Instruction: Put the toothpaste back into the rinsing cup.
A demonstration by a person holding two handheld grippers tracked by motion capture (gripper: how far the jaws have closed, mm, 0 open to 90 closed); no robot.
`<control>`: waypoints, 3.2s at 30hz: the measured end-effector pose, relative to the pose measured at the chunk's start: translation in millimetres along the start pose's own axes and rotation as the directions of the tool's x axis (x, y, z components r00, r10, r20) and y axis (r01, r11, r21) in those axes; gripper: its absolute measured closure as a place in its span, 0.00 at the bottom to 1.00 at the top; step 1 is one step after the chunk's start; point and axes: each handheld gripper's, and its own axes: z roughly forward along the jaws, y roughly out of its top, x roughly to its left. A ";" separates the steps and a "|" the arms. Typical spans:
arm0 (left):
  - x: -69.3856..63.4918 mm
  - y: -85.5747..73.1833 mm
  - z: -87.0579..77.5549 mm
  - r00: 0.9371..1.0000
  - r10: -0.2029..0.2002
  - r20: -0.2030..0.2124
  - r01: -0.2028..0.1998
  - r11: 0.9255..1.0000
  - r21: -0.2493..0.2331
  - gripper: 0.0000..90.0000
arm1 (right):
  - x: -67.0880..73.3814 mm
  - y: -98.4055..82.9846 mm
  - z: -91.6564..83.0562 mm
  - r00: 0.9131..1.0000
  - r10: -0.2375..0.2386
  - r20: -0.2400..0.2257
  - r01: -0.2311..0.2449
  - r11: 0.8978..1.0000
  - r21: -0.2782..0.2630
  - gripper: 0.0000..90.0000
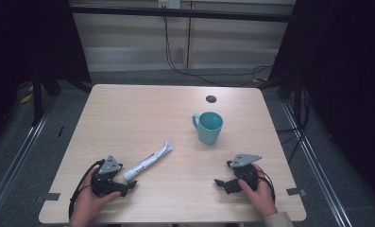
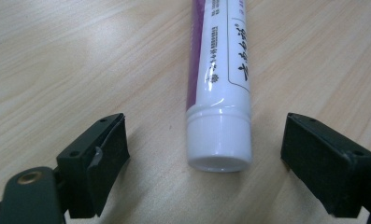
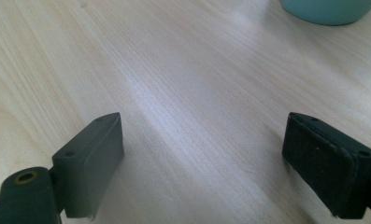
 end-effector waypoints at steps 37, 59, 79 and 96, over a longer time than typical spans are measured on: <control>-1.0 79.4 22.7 0.995 0.058 0.078 -0.085 0.908 0.409 0.35 | -0.1 0.0 0.0 1.000 -0.001 0.000 0.001 1.000 0.000 0.13; -1.8 98.4 43.1 0.997 0.043 0.071 -0.075 0.826 0.558 0.68 | -0.2 0.1 0.1 1.000 -0.002 0.000 0.002 1.000 0.000 0.13; -6.2 101.2 34.9 0.999 -0.008 0.054 -0.020 0.861 0.508 0.81 | -0.3 0.1 0.1 1.000 -0.002 -0.001 0.002 1.000 -0.001 0.13; -21.6 112.9 22.8 0.996 -0.005 0.089 -0.028 0.932 0.362 0.81 | 0.0 0.1 0.0 1.000 0.008 0.006 -0.008 1.000 -0.005 0.15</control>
